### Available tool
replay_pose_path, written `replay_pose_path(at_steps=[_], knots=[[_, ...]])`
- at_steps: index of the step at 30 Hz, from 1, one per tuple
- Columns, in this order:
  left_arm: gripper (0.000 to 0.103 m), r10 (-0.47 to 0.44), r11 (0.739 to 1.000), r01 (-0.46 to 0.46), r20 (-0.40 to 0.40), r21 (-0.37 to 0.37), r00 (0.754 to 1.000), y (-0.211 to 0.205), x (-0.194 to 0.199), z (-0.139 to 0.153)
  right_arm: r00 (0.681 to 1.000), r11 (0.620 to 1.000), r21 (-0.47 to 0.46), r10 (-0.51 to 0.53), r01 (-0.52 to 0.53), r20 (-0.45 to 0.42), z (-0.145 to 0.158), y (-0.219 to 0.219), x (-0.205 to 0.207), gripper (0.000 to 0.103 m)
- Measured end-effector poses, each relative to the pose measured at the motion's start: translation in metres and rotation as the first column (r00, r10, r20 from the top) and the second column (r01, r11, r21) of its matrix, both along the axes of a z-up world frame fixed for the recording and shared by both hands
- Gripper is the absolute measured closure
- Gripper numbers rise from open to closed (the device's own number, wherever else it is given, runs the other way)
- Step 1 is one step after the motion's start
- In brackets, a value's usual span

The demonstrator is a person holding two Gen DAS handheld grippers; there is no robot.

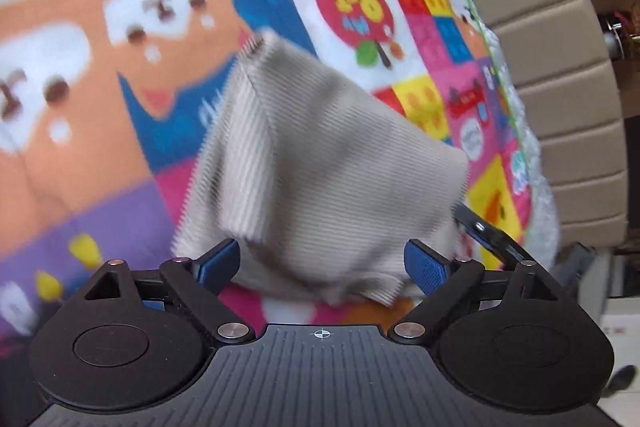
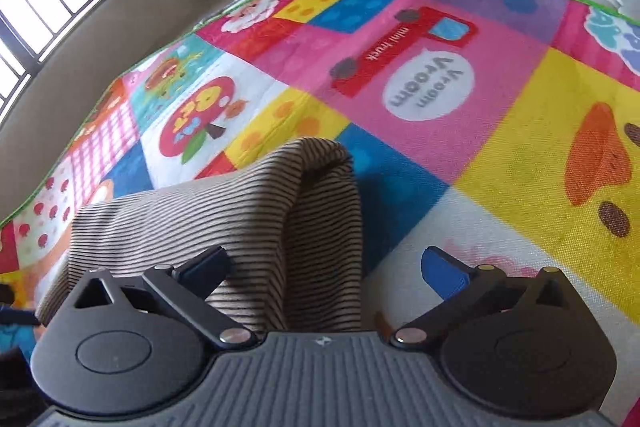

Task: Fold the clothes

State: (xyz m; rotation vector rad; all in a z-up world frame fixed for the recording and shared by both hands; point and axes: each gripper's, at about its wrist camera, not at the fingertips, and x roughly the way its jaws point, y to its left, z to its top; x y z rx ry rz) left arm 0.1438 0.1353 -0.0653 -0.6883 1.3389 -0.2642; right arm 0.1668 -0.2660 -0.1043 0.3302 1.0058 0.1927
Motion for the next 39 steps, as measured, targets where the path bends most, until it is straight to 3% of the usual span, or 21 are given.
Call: replay_pose_path(at_steps=[2, 5, 7, 12, 14, 19, 21, 23, 27, 31, 35, 39], knots=[[0.010, -0.002, 1.000, 0.002, -0.020, 0.006, 1.000, -0.014, -0.004, -0.013, 0.999, 1.000, -0.005, -0.016, 0.016, -0.037, -0.007, -0.001, 0.000, 0.000], [0.010, 0.032, 0.990, -0.018, -0.097, 0.141, 0.995, -0.024, 0.000, -0.041, 0.996, 0.999, 0.003, -0.037, 0.037, -0.080, -0.017, -0.003, 0.000, 0.000], [0.013, 0.102, 0.981, -0.070, -0.172, 0.184, 0.980, -0.019, 0.004, -0.058, 0.996, 0.999, -0.005, -0.032, 0.031, -0.083, -0.018, -0.001, 0.000, 0.000], [0.010, 0.103, 0.995, -0.102, -0.083, 0.019, 0.991, -0.027, -0.004, -0.045, 0.996, 0.999, -0.015, -0.042, 0.041, -0.085, -0.019, 0.002, 0.000, 0.000], [0.008, 0.102, 0.995, -0.103, -0.075, -0.005, 0.992, -0.038, -0.005, -0.046, 0.995, 0.999, -0.022, -0.048, 0.047, -0.091, -0.020, 0.003, 0.001, 0.000], [0.010, 0.155, 0.986, -0.145, -0.139, 0.079, 0.978, -0.055, 0.003, -0.074, 0.995, 0.998, -0.050, -0.033, 0.029, -0.090, -0.017, 0.008, 0.002, 0.000], [0.011, 0.165, 0.984, -0.156, -0.102, 0.090, 0.981, -0.056, 0.009, -0.072, 0.997, 0.998, -0.056, -0.022, 0.017, -0.080, -0.014, 0.008, 0.001, 0.000], [0.031, 0.135, 0.983, -0.129, -0.035, 0.127, 0.990, -0.056, 0.018, -0.065, 1.000, 0.996, -0.092, -0.016, 0.015, -0.015, -0.002, 0.011, -0.001, 0.000], [0.033, 0.102, 0.981, -0.108, 0.044, 0.159, 0.994, -0.053, 0.050, -0.062, 0.984, 0.977, -0.212, 0.006, 0.032, 0.176, 0.027, 0.021, 0.003, 0.000], [0.031, 0.033, 0.973, -0.067, 0.155, 0.222, 0.987, -0.055, 0.092, -0.058, 0.961, 0.968, -0.240, -0.006, 0.075, 0.276, 0.040, 0.023, 0.022, 0.000], [0.026, -0.059, 0.966, -0.007, 0.247, 0.258, 0.967, -0.058, 0.138, -0.059, 0.961, 0.956, -0.278, -0.011, 0.091, 0.276, 0.026, 0.023, 0.047, 0.000], [0.017, -0.134, 0.950, 0.027, 0.330, 0.310, 0.934, -0.062, 0.174, -0.059, 0.980, 0.949, -0.315, 0.039, 0.025, 0.196, -0.001, 0.030, 0.058, 0.000]])
